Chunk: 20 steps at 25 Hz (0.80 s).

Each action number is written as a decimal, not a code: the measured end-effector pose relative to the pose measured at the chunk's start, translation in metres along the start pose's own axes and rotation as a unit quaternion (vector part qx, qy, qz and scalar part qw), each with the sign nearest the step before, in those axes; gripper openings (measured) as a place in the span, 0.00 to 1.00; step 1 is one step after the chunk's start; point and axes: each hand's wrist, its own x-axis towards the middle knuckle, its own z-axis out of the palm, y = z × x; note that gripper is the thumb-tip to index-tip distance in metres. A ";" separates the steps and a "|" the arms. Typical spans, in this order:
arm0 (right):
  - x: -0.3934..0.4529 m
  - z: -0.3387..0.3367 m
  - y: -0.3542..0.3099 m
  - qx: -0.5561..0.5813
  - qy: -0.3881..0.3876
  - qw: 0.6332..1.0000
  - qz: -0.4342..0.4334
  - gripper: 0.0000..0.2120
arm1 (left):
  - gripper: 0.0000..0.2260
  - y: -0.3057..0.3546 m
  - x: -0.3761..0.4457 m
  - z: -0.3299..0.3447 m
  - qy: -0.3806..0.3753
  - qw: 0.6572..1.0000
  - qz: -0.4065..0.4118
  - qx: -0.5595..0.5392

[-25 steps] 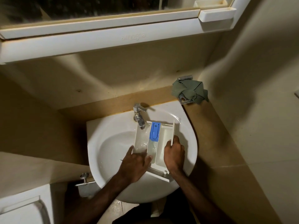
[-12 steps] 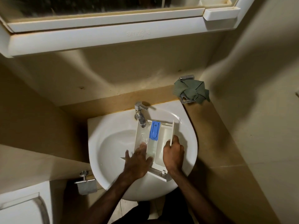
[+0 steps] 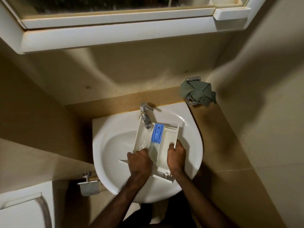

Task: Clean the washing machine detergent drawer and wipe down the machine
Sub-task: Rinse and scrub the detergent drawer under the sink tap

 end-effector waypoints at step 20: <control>0.036 0.038 0.023 0.108 -0.102 0.981 0.129 0.17 | 0.25 0.012 0.010 -0.021 -0.072 0.967 0.031 -0.241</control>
